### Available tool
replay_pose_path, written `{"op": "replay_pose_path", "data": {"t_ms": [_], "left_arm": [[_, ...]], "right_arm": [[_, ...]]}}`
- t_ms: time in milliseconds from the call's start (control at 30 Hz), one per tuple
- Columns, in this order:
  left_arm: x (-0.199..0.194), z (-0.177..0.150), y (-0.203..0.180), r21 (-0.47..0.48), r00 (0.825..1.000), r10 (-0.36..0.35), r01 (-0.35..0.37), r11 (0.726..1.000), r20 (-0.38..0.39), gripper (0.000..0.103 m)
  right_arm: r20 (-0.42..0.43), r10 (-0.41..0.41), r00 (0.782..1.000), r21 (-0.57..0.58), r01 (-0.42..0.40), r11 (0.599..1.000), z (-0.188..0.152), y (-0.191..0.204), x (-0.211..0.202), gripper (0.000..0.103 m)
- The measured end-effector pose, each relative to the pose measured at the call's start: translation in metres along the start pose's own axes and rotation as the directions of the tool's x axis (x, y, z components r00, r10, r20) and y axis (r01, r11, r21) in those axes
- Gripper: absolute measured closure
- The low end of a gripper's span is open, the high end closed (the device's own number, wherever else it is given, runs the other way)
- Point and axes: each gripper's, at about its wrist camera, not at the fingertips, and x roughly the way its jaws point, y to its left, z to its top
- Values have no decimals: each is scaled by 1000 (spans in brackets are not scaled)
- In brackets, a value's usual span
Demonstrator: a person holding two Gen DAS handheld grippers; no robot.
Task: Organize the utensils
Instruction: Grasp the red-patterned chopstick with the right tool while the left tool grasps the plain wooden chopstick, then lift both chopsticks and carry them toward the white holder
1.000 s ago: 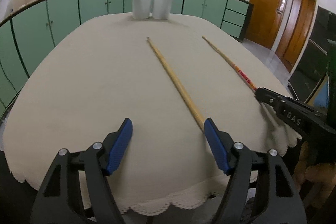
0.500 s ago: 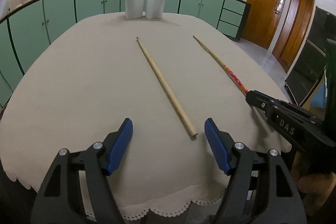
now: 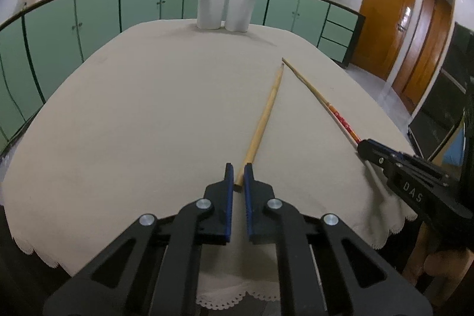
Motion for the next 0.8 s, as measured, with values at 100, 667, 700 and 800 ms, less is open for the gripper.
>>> {"op": "replay_pose_path", "data": {"t_ms": [100,667,700,800], "left_arm": [[0,1,3,20,1000,2,-2,1000,2,72],[0,3,26,-117,994,111,-109,987,15,95],[-1,3,26,-112,994,112,-110,988,14,93],[-2,4,21,-78,992,125,-123,989,14,70]], "right_arm": [[-1,0,1000,6,0,1000,0,-1,-1,97],[-6,8,1000,0,-8,1000,-1,3,0,97],[-6,8,1000,0,-8,1000,-1,3,0,97],[-8,7,1000,4,-7,1000,-1,3,-2,97]]}}
